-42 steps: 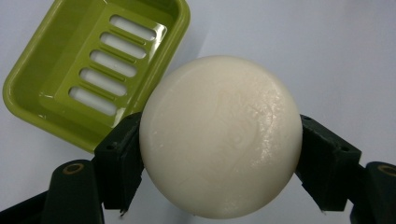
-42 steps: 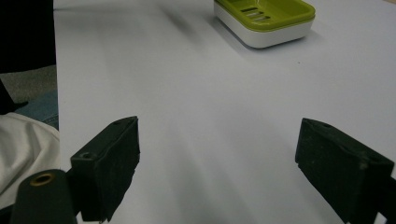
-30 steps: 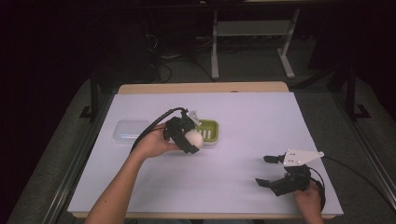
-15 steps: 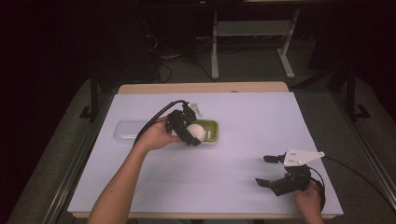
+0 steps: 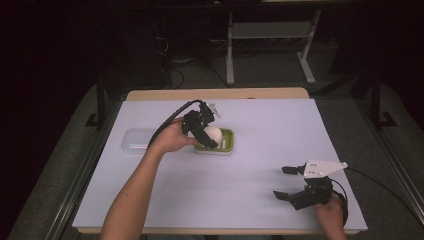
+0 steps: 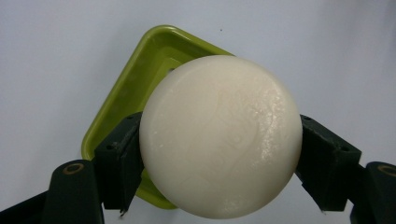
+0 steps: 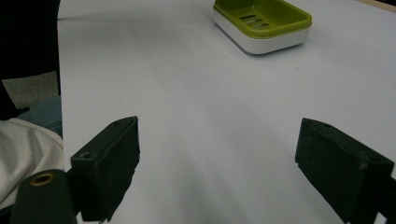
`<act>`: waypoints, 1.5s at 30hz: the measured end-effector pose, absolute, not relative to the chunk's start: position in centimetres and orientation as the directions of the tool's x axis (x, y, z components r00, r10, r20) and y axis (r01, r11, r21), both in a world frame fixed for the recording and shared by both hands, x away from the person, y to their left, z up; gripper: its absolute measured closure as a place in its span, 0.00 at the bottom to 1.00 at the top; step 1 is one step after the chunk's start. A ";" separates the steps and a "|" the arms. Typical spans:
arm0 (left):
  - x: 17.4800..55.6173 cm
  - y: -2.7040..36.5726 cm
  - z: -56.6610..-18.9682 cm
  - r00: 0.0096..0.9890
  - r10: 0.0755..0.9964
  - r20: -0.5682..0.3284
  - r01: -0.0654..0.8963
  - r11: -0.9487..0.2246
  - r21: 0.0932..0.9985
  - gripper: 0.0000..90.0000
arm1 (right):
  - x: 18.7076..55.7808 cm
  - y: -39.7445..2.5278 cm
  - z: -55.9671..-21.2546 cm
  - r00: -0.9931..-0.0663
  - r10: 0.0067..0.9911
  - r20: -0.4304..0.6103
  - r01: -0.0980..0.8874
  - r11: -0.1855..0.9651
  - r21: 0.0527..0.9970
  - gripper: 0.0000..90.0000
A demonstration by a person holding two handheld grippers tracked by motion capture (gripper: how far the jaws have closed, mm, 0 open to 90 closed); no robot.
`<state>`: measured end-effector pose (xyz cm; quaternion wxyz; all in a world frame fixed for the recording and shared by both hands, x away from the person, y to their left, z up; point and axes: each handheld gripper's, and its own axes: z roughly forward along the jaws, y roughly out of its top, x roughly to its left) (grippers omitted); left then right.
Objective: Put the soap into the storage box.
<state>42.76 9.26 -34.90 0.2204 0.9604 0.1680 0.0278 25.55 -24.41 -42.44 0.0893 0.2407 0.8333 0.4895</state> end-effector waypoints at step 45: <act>45.5 8.7 -37.4 0.914 0.403 -0.040 0.383 -0.828 0.409 0.28 | 25.6 -24.7 -42.3 -0.867 0.491 0.088 0.312 0.395 0.864 0.14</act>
